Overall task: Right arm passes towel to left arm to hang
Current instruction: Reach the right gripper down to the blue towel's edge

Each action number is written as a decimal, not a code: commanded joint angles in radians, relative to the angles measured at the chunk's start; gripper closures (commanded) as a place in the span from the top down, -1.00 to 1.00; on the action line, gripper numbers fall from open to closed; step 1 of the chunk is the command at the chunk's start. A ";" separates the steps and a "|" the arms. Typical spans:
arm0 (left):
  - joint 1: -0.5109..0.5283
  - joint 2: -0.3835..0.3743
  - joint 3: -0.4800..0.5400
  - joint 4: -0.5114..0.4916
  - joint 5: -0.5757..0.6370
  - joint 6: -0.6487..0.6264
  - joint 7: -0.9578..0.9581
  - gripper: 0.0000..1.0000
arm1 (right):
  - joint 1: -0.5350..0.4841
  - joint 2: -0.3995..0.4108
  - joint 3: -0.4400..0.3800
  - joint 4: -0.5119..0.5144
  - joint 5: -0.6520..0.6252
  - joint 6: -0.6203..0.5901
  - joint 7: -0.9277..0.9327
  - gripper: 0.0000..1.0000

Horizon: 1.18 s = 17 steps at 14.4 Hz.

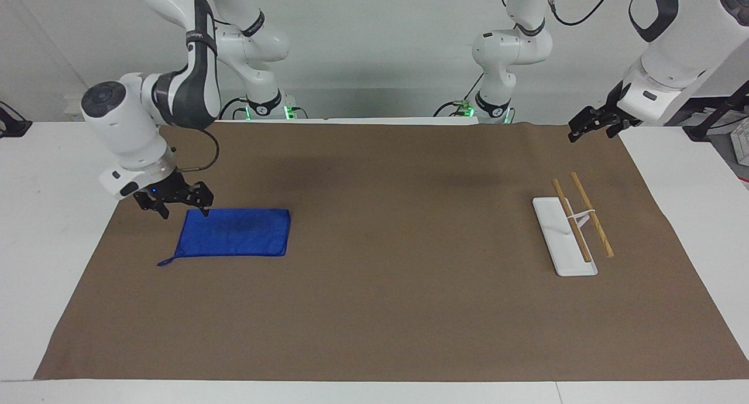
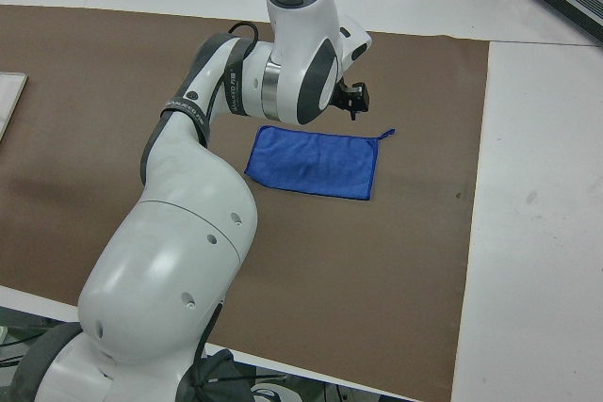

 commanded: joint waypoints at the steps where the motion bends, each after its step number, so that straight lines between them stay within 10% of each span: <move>1: -0.002 -0.018 0.004 -0.024 0.005 0.018 0.003 1.00 | -0.006 0.009 0.006 -0.098 -0.007 0.100 -0.014 0.98; 17: -0.002 -0.018 0.004 -0.024 0.005 0.018 0.003 1.00 | 0.008 0.106 0.008 -0.150 -0.007 0.218 -0.011 0.76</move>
